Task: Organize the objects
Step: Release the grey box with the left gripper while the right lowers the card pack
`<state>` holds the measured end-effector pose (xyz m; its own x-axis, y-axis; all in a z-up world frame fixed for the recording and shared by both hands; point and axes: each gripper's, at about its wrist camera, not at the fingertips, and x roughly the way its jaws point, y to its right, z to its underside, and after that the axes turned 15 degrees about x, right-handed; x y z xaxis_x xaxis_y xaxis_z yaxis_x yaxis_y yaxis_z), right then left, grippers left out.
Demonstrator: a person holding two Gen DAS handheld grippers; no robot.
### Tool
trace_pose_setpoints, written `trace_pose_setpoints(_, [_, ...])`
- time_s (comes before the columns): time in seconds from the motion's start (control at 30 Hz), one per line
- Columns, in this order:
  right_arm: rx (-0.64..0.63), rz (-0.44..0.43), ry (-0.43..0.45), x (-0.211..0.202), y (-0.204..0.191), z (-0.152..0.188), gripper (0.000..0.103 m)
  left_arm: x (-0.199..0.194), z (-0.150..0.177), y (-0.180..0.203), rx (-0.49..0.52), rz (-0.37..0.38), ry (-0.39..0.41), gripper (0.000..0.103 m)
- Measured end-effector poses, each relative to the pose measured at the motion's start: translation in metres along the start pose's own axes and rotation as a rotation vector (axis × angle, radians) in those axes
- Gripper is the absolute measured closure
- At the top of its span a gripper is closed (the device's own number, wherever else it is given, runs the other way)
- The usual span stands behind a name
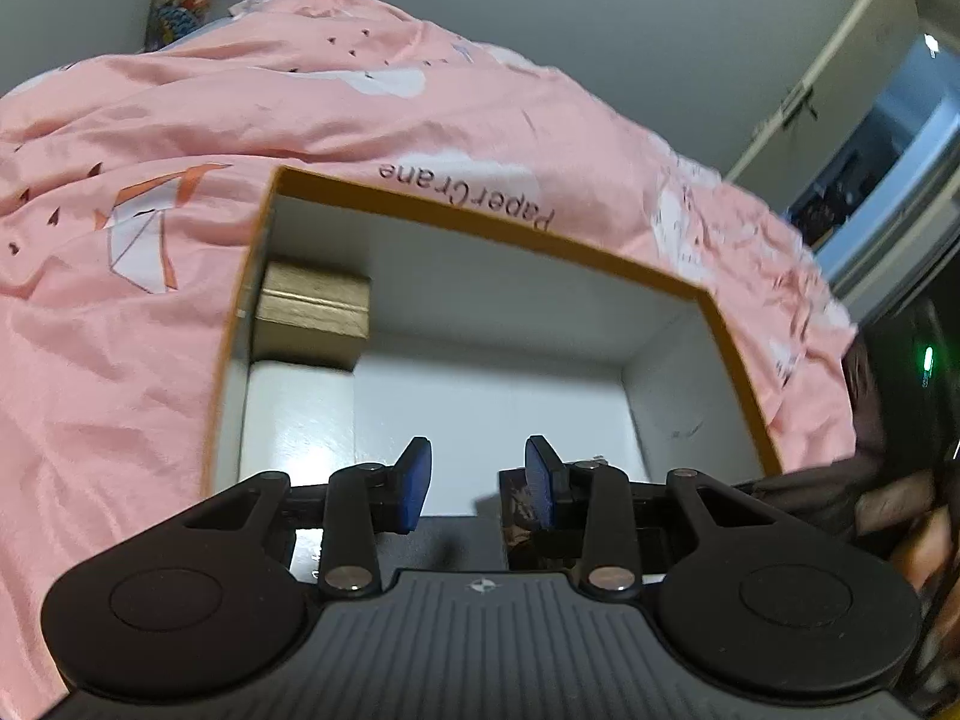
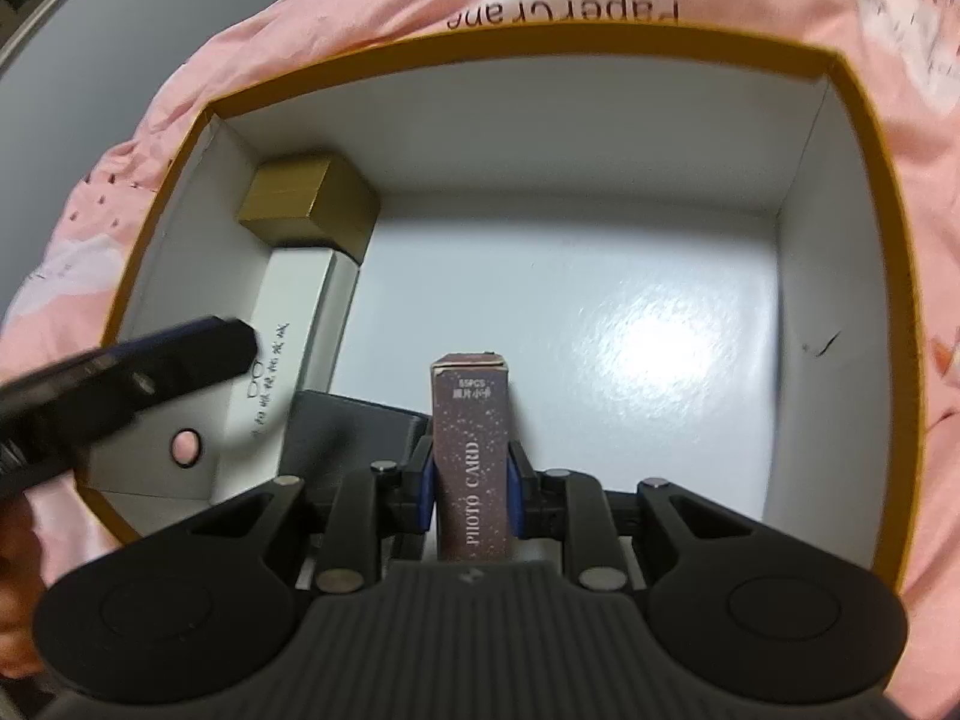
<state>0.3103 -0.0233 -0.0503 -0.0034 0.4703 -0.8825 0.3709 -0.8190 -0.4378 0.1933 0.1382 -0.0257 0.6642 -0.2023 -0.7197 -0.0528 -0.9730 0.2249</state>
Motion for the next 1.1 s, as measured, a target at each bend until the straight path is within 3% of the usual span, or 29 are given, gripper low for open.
trace_pose_setpoints(0.17, [0.053,-0.024,-0.062,0.008,0.012,-0.007,0.079,0.02,-0.002,0.004,0.009,-0.018,-0.09,0.066])
trace_pose_setpoints(0.3, [0.008,0.055,-0.047,0.01,0.011,-0.003,0.07,0.036,-0.005,0.01,0.064,-0.061,-0.173,0.066])
trace_pose_setpoints(0.53, [-0.052,0.127,-0.016,0.009,0.005,0.002,0.062,0.061,-0.01,0.006,0.034,-0.069,-0.279,0.066])
trace_pose_setpoints(0.7, [-0.05,0.165,-0.013,0.01,0.01,0.001,0.054,0.069,-0.01,-0.001,0.008,-0.015,-0.34,0.066])
trace_pose_setpoints(0.93, [0.002,0.142,-0.012,0.004,0.022,-0.004,0.055,0.074,-0.013,-0.016,-0.026,0.054,-0.393,0.066])
trace_pose_setpoints(1.1, [0.007,0.123,-0.021,0.004,0.026,-0.004,0.056,0.074,-0.014,-0.014,-0.004,0.057,-0.403,0.067])
